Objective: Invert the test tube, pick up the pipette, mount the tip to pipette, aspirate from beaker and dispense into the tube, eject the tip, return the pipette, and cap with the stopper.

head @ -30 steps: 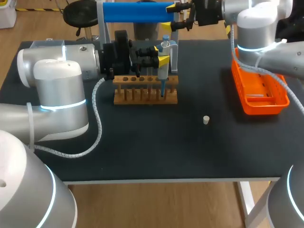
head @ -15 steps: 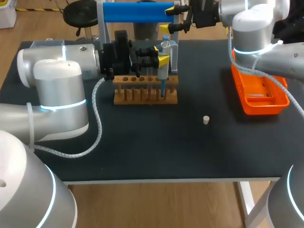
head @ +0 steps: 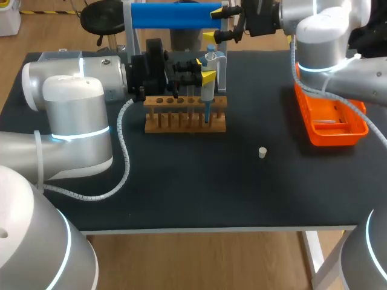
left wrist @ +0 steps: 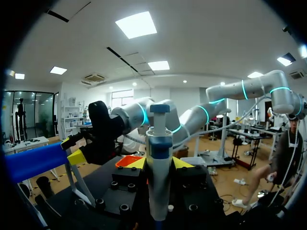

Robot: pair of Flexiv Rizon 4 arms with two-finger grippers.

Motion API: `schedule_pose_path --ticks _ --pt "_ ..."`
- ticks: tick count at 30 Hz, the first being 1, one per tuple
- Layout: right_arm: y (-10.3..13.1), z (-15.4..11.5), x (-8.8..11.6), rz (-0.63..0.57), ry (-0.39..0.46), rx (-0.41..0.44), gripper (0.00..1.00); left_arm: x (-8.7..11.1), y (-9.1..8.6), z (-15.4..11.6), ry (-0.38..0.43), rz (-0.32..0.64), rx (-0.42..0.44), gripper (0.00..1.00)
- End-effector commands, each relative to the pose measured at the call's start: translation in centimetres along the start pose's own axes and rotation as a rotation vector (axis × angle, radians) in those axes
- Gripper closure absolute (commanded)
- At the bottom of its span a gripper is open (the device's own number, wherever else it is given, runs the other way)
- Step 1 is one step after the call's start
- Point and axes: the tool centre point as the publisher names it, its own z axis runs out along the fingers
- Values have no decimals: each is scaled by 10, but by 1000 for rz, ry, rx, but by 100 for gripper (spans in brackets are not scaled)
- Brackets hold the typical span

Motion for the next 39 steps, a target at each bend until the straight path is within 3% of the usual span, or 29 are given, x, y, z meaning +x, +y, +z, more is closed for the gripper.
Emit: schedule_pose_path --ticks 1,26,31,39 --pt "0 -1 2 0 -5 1 0 1 0 0 -2 1 2 100" --pt "0 -1 2 0 -5 1 0 1 0 0 -2 1 2 100" --pt "0 -1 2 0 -5 1 0 -11 8 -30 -115 -51 38 100" --pt "0 -1 2 0 -5 1 0 -43 9 -81 -283 -63 2 100"
